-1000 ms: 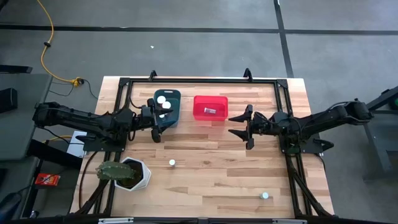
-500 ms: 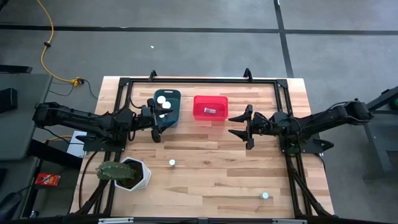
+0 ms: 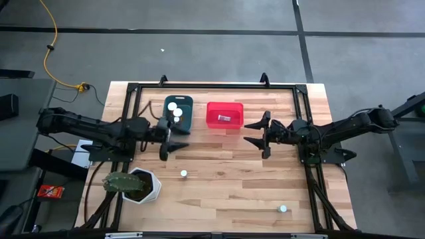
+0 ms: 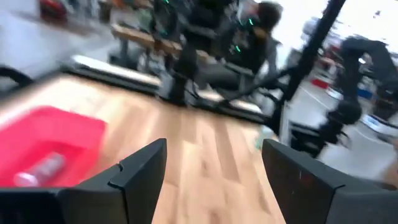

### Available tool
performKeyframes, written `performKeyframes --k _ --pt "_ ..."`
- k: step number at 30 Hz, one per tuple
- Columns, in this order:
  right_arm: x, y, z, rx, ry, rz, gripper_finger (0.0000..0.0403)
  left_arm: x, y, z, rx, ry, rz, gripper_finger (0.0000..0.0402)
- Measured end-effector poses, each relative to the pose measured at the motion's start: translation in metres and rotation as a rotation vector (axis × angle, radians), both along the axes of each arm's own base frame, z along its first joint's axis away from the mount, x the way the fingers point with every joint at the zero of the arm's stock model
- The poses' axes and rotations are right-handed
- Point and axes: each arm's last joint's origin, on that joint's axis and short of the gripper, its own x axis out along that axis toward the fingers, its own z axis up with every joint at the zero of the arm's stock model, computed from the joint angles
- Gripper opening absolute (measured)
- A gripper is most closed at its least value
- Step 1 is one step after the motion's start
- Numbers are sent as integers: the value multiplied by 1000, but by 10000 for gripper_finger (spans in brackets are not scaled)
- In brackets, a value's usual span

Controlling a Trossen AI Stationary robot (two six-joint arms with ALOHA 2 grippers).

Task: Pick and place medicine bottles into bin by pill shape (circle, oval)
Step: Put the blue capsule bottle into the blue bin

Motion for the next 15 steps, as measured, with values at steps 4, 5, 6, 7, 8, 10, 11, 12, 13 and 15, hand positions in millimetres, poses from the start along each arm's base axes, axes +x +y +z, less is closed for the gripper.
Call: performKeyframes --k 4,5,6,7,8,10,11,12,13,15 --pt "0 -1 -1 4 6 -21 220 17 -3 -7 -32 210 -26 252" --pt "0 -1 -1 4 8 -21 220 21 -5 -11 -30 275 -35 252" --pt "0 -1 -1 4 10 -21 220 25 -7 -14 -24 324 -51 252" --pt "0 -1 -1 4 11 -21 220 29 -9 -16 -18 365 -73 252" --pt "0 -1 -1 4 12 -21 220 33 -12 -20 -7 408 -100 252" --pt "0 -1 -1 4 12 -21 220 40 -18 -27 18 491 -173 252" --pt "0 -1 -1 4 12 -21 220 43 -22 -29 31 519 -209 252" --pt "0 -1 -1 4 11 -21 220 47 -26 -29 44 539 -237 252" --pt "0 -1 -1 4 13 -21 220 49 -29 -28 58 560 -259 252" --pt "0 -1 -2 3 19 -21 220 53 -36 -27 87 597 -293 252"
